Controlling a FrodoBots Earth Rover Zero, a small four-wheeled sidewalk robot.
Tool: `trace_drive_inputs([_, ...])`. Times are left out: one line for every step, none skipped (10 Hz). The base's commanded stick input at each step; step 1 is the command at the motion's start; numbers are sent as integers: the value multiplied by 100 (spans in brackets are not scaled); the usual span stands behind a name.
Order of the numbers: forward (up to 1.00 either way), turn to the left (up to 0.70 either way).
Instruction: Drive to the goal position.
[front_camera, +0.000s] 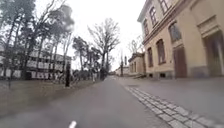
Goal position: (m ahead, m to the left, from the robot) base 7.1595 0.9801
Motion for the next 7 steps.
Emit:
trace_drive_inputs([100, 1])
trace_drive_inputs([100, 1])
trace_drive_inputs([100, 1])
trace_drive_inputs([100, 1])
trace_drive_inputs([100, 1])
trace_drive_inputs([100, 1])
trace_drive_inputs([100, -6])
